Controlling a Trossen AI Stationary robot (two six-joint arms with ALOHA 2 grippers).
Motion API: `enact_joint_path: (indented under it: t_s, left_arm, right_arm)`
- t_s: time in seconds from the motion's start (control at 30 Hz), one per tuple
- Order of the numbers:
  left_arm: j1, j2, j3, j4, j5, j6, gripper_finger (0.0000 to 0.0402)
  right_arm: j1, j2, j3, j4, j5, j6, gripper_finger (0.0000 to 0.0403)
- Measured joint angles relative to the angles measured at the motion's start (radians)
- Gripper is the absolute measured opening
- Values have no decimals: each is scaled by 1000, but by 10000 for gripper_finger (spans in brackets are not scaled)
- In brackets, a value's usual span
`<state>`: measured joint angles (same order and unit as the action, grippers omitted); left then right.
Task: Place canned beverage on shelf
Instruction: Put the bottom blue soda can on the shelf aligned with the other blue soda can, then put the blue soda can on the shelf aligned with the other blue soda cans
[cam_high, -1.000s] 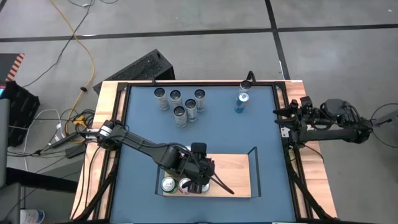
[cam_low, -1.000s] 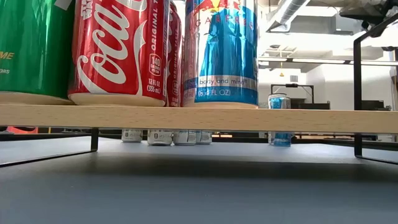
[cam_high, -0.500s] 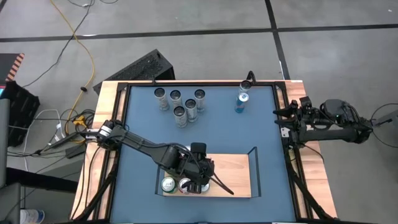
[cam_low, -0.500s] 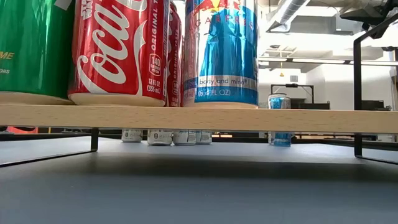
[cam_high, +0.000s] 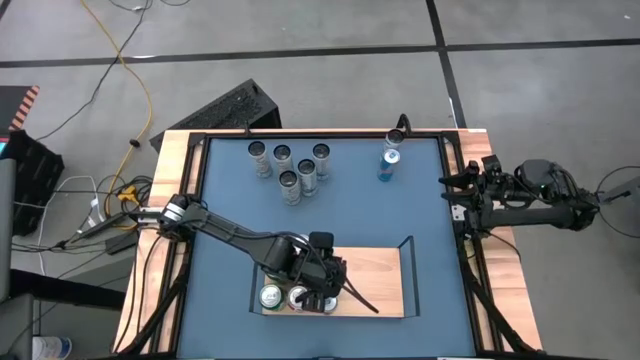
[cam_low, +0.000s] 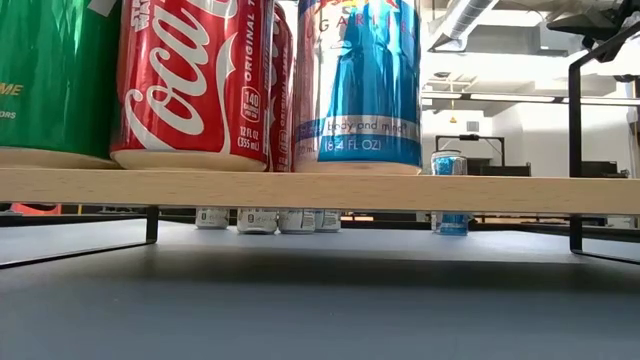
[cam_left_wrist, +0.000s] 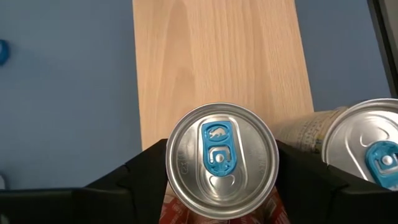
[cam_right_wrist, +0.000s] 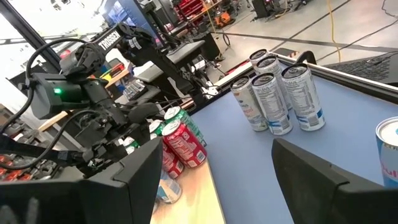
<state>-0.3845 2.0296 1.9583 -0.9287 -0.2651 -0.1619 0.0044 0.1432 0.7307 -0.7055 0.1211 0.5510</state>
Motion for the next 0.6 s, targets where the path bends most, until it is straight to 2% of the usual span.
enact_joint_path:
  t_s: [0.17, 0.4, 0.6]
  left_arm:
    - [6, 0, 0, -3, 18, 4, 257]
    - [29, -1, 0, -3, 121, 4, 285]
    - [34, -2, 45, -60, 119, 9, 290]
  right_arm:
    - [0, 0, 0, 0, 0, 0, 286]
    - [0, 0, 0, 0, 0, 0, 286]
    - [0, 0, 0, -1, 0, 0, 286]
